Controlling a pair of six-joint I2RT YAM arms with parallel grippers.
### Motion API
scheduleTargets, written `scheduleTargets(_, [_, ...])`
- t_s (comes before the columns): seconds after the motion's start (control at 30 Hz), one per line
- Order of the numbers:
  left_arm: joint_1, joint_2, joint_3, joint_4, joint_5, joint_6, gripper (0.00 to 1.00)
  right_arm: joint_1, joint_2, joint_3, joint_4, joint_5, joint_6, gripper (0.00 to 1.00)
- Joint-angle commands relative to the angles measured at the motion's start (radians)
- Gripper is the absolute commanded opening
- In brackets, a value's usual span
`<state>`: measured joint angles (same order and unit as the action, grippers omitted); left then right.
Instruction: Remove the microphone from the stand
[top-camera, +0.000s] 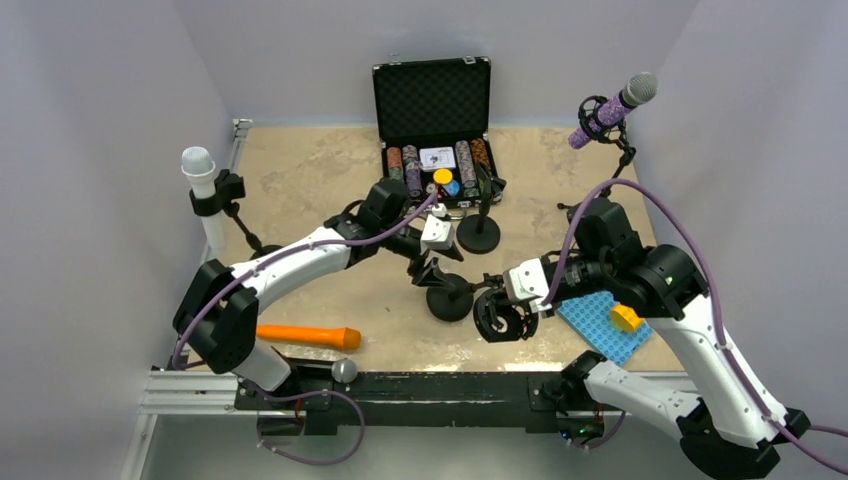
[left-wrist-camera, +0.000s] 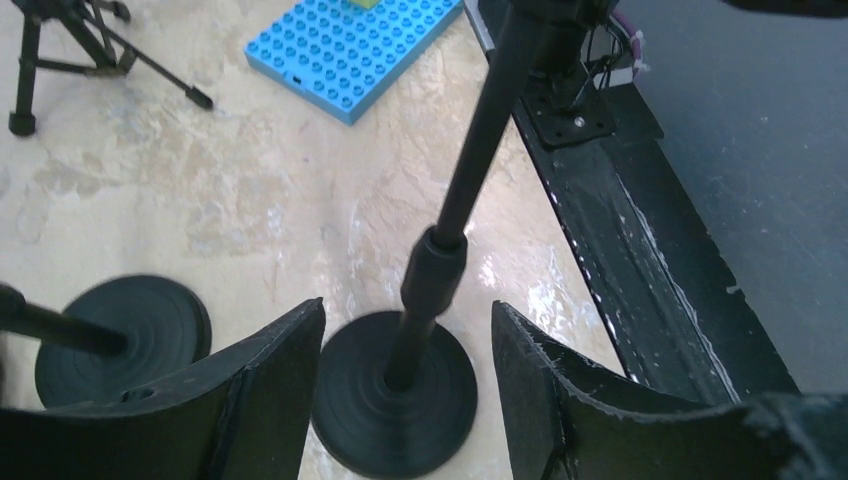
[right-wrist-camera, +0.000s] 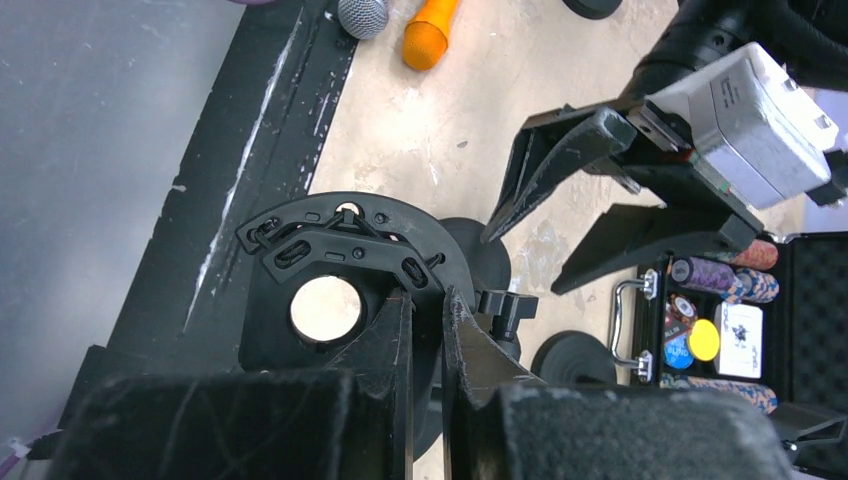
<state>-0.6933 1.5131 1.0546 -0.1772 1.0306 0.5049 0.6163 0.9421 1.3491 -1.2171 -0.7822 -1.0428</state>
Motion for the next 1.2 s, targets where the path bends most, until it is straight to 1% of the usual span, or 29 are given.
scheduleTargets(0.0, [-0.038,0.066,0.07,0.154,0.098,-0.04,0.66,-0.001,-0.001,-0.03,-0.02,0.08,-0.071,0.0])
scheduleTargets(0.17, [-0.085,0.14,0.143,-0.017,0.157,0.101,0.66,-0.002,-0.001,-0.034,-0.018,0.096,-0.085,0.0])
scheduleTargets(0.27, [-0.105,0.177,0.18,-0.157,0.164,0.188,0.62,-0.001,0.0,-0.038,-0.023,0.112,-0.106,0.0])
scheduleTargets(0.4, [-0.117,0.202,0.163,-0.142,0.117,0.221,0.47,-0.001,-0.004,-0.042,-0.017,0.124,-0.113,0.0])
scheduleTargets(0.5, [-0.118,0.212,0.162,-0.11,0.076,0.201,0.4,-0.001,-0.007,-0.046,-0.01,0.125,-0.101,0.0])
scheduleTargets(0.6, [-0.118,0.188,0.15,-0.072,0.024,0.146,0.24,-0.003,-0.013,-0.047,0.018,0.126,-0.048,0.0])
scheduleTargets(0.7, [-0.114,0.096,0.115,-0.078,-0.057,0.118,0.13,-0.008,-0.021,-0.047,0.097,0.134,0.089,0.0])
scheduleTargets(0.8, [-0.108,-0.035,0.052,-0.1,-0.154,0.111,0.04,-0.027,-0.042,-0.072,0.225,0.139,0.3,0.0])
scheduleTargets(0.83, [-0.107,-0.079,0.029,-0.106,-0.206,0.092,0.0,-0.038,-0.052,-0.095,0.26,0.131,0.375,0.0])
scheduleTargets(0.9, [-0.106,-0.155,-0.014,-0.1,-0.299,0.038,0.0,-0.063,-0.069,-0.136,0.316,0.12,0.516,0.0])
scheduleTargets(0.97, [-0.108,-0.193,-0.043,-0.109,-0.394,-0.013,0.0,-0.082,-0.083,-0.185,0.355,0.151,0.649,0.0])
scheduleTargets(1.07, [-0.11,-0.197,-0.096,-0.085,-0.485,-0.067,0.0,-0.104,-0.076,-0.252,0.384,0.195,0.823,0.0])
scheduleTargets(1.17, [-0.116,-0.18,-0.144,0.005,-0.557,-0.118,0.0,-0.132,-0.046,-0.294,0.412,0.17,0.978,0.0])
